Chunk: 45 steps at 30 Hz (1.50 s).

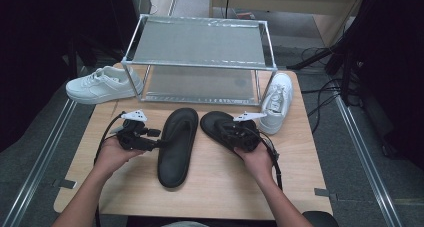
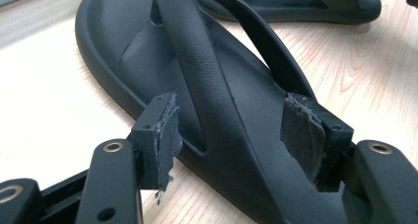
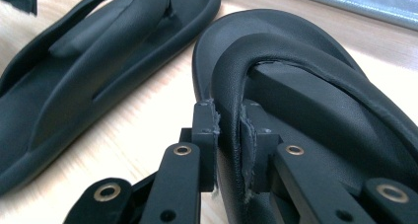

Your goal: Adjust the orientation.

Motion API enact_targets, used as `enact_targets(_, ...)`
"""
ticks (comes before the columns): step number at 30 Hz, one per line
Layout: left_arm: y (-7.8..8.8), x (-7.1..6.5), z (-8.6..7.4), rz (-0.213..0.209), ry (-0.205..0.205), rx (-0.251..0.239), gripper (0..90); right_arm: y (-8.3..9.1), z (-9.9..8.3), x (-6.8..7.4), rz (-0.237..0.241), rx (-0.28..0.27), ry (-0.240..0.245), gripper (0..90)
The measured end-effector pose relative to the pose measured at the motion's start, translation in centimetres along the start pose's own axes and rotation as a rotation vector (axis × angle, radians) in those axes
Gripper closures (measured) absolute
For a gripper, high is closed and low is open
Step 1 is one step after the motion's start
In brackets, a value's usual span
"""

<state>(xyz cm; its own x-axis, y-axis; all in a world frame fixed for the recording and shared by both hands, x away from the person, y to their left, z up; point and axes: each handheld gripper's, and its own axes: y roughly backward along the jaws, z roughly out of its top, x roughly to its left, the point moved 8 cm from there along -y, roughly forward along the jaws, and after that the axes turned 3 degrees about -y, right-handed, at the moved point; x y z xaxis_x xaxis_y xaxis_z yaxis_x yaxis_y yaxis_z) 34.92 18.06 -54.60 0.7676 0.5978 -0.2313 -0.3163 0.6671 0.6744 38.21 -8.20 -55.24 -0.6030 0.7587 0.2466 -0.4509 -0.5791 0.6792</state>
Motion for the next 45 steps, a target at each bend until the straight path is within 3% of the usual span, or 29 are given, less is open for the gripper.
enact_targets(6,-0.1,0.0,-0.3,-0.004,0.014,0.006,40.8,-0.7,0.6,0.0,0.012,-0.015,-0.01,78.8)
enact_targets(11,0.0,0.2,-0.7,-0.004,0.027,0.011,41.4,-1.2,1.0,0.0,0.019,-0.02,0.012,74.8)
enact_targets(17,0.4,0.8,-1.1,0.027,0.042,0.005,45.8,0.3,1.8,0.1,0.044,-0.06,0.032,72.0)
enact_targets(20,0.4,0.9,-1.2,0.033,0.066,0.003,55.4,1.6,2.0,0.0,0.065,-0.08,0.039,74.9)
enact_targets(23,0.5,1.0,-1.0,0.012,0.103,-0.024,73.3,2.7,1.9,-0.2,0.073,-0.071,0.05,85.2)
enact_targets(27,0.3,1.3,-1.0,0.028,0.092,-0.008,87.0,3.3,1.4,-0.9,0.06,-0.045,0.063,90.0)
enact_targets(30,-0.4,1.5,-1.5,0.042,0.085,0.034,88.5,2.6,0.8,-1.7,0.034,0.004,0.072,90.0)
enact_targets(33,-0.9,1.6,-1.8,0.045,0.083,0.057,88.4,1.8,0.3,-1.8,0.04,0.044,0.065,90.0)
enact_targets(45,-1.7,0.9,-1.8,0.026,0.059,0.081,88.4,0.8,0.1,-0.3,0.056,0.058,0.104,89.8)
